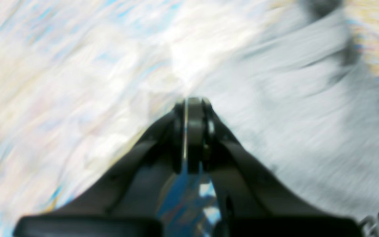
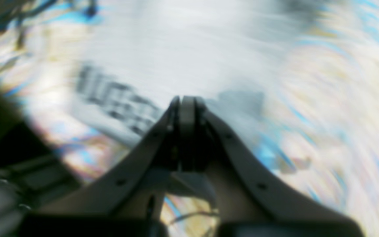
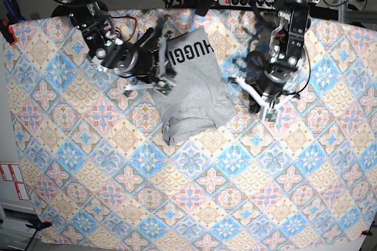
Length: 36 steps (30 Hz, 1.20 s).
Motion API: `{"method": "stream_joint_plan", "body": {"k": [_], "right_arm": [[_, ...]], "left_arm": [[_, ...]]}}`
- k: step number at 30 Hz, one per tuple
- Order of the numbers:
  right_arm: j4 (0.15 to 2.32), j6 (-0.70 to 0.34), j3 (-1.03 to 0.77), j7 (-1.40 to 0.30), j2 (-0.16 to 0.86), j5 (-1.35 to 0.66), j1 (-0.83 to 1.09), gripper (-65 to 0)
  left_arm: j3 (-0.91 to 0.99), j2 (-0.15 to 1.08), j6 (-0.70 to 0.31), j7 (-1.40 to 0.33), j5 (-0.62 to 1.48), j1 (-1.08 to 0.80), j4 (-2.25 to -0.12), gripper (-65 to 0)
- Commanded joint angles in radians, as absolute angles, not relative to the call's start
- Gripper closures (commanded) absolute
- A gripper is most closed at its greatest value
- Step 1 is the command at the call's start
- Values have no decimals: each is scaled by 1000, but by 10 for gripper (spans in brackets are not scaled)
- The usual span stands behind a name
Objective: Fold the T-shirt properly
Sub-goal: 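Grasp the folded bundle with both grippers and flip it over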
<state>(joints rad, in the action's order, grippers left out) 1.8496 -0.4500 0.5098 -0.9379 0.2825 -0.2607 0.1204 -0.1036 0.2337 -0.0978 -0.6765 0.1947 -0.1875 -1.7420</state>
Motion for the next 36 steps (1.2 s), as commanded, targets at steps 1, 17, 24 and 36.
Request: {"method": "stream_joint_plan", "body": {"k": [1, 17, 24, 36], "right_arm": [[1860, -444, 530, -898, 274, -268, 70, -2], [1369, -444, 757, -885, 1, -266, -182, -2], [1158, -443, 756, -760, -27, -266, -209, -1], [1020, -441, 437, -728, 45, -263, -222, 0]], "left_arm": [[-73, 232, -102, -656, 205, -209, -1791, 0], [182, 119, -102, -656, 206, -447, -1972, 0], [177, 117, -102, -656, 206, -449, -1975, 0], [179, 117, -104, -656, 206, -444, -1974, 0]]}}
